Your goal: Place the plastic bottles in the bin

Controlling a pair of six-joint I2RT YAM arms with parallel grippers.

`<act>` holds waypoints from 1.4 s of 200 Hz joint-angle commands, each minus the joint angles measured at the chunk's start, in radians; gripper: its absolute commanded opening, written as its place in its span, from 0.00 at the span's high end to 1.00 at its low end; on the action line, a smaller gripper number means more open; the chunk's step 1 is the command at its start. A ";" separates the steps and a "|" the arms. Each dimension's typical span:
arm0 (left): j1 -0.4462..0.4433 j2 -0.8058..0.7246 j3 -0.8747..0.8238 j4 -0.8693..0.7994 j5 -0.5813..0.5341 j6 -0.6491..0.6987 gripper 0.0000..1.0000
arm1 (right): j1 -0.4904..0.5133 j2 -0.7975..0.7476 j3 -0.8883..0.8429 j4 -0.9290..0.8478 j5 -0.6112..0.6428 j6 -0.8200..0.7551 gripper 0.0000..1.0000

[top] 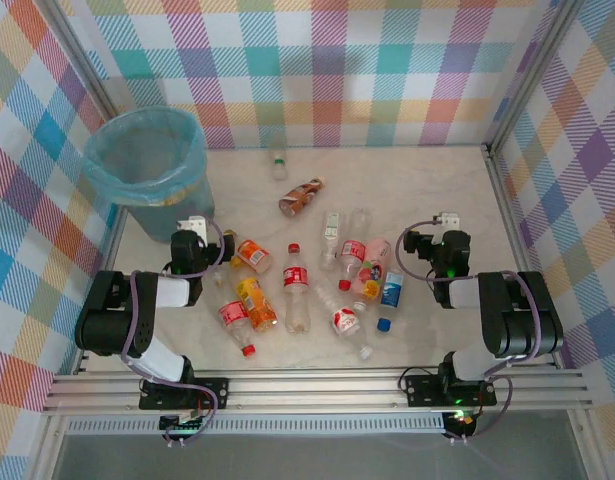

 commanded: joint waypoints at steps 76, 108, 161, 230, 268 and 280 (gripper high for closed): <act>-0.004 -0.006 0.009 0.021 -0.004 0.008 0.00 | -0.006 -0.002 0.008 0.011 0.002 0.009 0.00; -0.004 -0.006 0.009 0.020 -0.004 0.008 0.00 | -0.005 -0.001 0.008 0.011 0.002 0.008 0.00; -0.003 -0.006 0.009 0.020 -0.003 0.009 0.00 | -0.006 -0.001 0.008 0.010 0.001 0.009 0.00; -0.011 -0.033 -0.004 0.025 0.018 0.030 0.05 | -0.005 -0.009 0.006 0.012 -0.002 0.007 0.00; -0.097 -0.182 0.018 -0.137 -0.098 0.084 0.06 | 0.001 -0.170 0.059 -0.233 0.044 0.026 0.00; -0.123 -0.234 0.038 -0.212 -0.128 0.087 0.06 | 0.001 -0.232 0.114 -0.416 0.069 0.070 0.01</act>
